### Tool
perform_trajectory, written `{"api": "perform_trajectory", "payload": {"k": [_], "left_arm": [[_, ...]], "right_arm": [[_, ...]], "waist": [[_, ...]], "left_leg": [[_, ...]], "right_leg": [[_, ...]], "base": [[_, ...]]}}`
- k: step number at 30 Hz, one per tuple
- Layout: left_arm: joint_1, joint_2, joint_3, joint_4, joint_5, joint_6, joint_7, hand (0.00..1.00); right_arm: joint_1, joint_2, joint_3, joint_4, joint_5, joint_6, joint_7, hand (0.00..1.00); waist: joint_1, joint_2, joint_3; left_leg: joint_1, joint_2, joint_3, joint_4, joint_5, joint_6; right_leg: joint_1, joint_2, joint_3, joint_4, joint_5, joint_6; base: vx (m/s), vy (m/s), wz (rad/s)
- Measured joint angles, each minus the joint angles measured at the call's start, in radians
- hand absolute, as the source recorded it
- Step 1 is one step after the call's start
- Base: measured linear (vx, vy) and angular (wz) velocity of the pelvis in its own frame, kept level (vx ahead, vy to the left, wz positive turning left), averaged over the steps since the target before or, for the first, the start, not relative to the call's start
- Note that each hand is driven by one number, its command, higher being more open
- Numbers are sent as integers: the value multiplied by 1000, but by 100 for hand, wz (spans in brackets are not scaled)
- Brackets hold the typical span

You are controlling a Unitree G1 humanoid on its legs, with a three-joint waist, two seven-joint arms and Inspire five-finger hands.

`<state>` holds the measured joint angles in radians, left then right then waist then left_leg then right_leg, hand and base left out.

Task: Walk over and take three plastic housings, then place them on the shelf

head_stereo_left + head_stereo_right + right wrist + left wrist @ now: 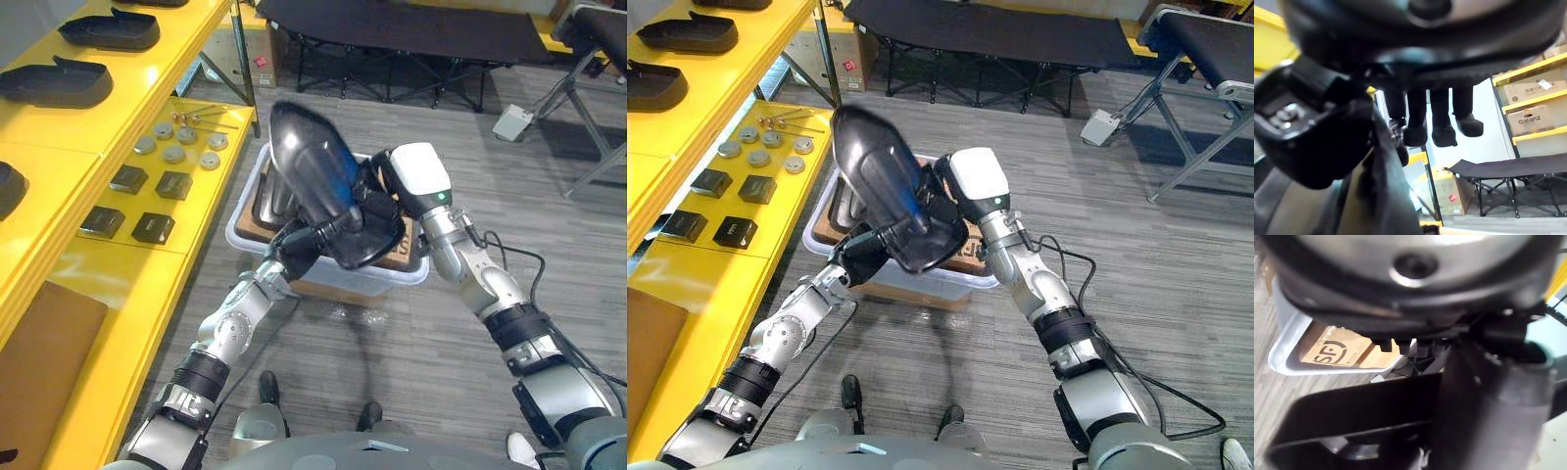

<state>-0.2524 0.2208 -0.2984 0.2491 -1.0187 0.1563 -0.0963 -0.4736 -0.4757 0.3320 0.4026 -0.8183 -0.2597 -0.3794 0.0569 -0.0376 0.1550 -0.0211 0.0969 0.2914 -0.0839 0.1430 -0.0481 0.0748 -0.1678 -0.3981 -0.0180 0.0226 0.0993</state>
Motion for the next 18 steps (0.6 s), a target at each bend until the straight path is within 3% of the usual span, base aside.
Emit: {"api": "perform_trajectory", "payload": {"k": [4,5,18], "left_arm": [[0,1,-22,0,-4,-1,27,100],[0,0,-31,0,-4,-5,36,0],[1,-15,-58,4,1,-24,162,0]], "right_arm": [[21,4,-4,9,0,-1,0,0],[28,7,12,10,0,-5,0,0],[69,48,59,18,11,-3,-50,0]], "waist": [[-1,3,-12],[0,2,-21],[9,-4,-65]], "left_leg": [[2,0,-7,-2,-1,0],[2,1,-7,-3,-1,0],[2,2,-9,-1,0,0]], "right_leg": [[11,5,-1,-24,19,-1],[16,8,0,-35,26,-3],[23,16,3,-59,42,-5]], "base": [[-63,28,0],[-36,7,-4],[-1,1,0]]}}
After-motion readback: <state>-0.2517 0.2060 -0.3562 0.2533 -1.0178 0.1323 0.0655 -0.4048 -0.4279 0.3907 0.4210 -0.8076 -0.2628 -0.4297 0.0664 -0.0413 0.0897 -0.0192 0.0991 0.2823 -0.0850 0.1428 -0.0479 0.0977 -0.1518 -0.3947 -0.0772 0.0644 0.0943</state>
